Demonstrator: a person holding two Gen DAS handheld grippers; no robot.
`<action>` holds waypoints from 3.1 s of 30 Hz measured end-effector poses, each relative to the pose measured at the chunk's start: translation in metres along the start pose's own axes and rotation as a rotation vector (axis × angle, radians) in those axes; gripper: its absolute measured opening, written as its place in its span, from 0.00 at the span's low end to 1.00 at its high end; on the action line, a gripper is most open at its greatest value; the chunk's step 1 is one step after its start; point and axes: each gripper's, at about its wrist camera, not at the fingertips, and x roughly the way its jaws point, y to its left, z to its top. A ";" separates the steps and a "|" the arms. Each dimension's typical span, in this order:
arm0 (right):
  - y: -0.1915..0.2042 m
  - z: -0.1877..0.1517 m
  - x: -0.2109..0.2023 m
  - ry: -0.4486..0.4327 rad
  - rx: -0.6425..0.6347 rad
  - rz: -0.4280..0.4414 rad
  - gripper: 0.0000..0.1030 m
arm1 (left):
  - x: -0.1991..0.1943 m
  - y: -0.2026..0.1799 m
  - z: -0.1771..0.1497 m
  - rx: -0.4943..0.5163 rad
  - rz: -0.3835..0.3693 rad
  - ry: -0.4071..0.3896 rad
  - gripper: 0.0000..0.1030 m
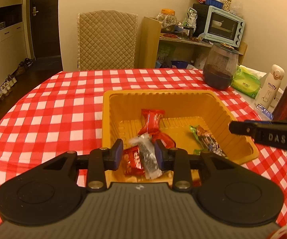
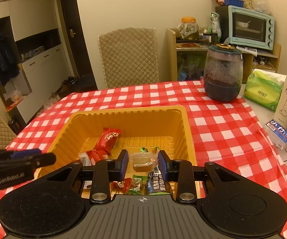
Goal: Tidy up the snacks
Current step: 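Open both grippers to drop the candies into the orange tray, then move both grippers back toward the yellow candy left on the table, then lower both grippers toward the yellow candy and red-gold candy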
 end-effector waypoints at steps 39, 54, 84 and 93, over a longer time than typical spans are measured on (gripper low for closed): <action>-0.003 -0.096 -0.129 0.083 0.190 -0.055 0.69 | -0.131 -0.013 -0.089 -0.096 0.011 0.042 0.62; 0.020 -0.118 -0.181 0.054 0.129 -0.073 0.69 | -0.174 -0.020 -0.113 -0.061 0.061 0.044 0.80; 0.035 -0.142 -0.139 0.124 0.105 -0.038 0.69 | -0.140 -0.009 -0.130 -0.074 0.068 0.134 0.88; 0.045 -0.145 -0.111 0.140 0.082 -0.026 0.68 | -0.124 -0.004 -0.130 -0.068 0.068 0.137 0.88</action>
